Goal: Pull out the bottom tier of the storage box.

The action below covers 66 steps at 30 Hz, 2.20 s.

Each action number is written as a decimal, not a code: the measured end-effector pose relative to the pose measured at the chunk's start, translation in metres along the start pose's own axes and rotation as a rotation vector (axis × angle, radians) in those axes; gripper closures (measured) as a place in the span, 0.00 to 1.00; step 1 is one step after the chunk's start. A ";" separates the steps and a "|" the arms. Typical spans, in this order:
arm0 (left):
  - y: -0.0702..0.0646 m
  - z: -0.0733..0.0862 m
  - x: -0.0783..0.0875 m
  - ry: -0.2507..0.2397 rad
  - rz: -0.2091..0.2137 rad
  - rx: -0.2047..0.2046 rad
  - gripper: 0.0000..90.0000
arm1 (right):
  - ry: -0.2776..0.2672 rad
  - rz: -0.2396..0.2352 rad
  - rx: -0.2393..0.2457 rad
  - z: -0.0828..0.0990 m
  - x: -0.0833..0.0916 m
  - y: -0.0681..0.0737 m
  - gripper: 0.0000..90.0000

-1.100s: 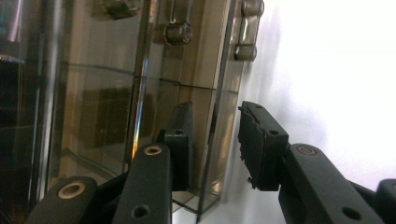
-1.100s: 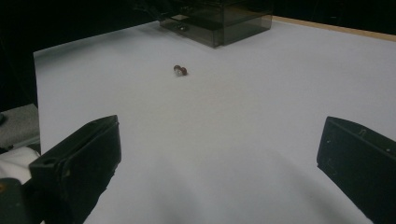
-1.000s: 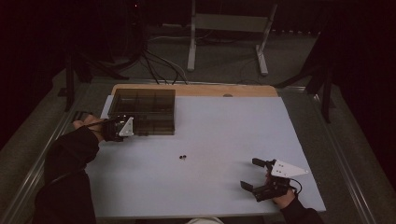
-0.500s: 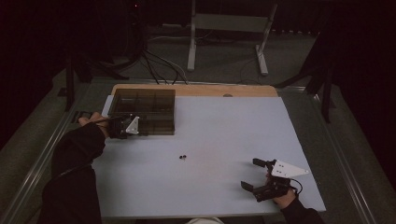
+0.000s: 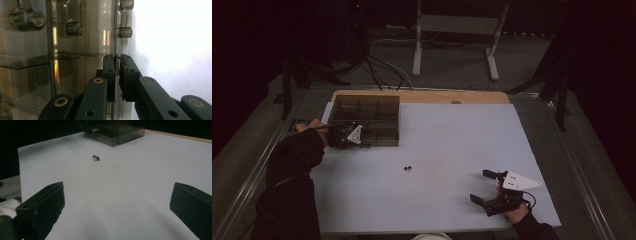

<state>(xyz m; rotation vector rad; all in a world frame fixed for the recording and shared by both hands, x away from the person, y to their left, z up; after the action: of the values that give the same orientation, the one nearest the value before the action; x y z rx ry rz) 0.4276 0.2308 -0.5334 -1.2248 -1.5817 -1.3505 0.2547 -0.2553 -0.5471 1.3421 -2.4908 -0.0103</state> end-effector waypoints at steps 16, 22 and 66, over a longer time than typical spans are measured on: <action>-0.016 0.003 0.008 -0.033 0.034 0.014 0.96 | 0.000 -0.001 0.001 0.000 0.000 0.001 0.00; -0.022 0.004 0.010 -0.039 0.042 0.024 0.96 | 0.000 -0.001 0.001 0.000 -0.001 0.001 0.00; -0.035 0.003 0.015 -0.034 0.094 0.101 0.96 | 0.004 0.000 0.005 -0.001 0.000 0.001 0.00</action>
<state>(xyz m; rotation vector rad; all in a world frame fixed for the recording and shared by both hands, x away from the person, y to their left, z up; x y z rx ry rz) 0.3896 0.2367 -0.5303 -1.2507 -1.5761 -1.1824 0.2539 -0.2540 -0.5465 1.3427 -2.4896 -0.0017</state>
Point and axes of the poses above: each handheld gripper's, and its own axes: x roughly backward along the jaws, z roughly out of its underside, y roughly to its left, the point moved 4 cm from there along -x, roughly forward along the jaws, and after that the axes turned 5 degrees about -y, right-handed, at the moved point
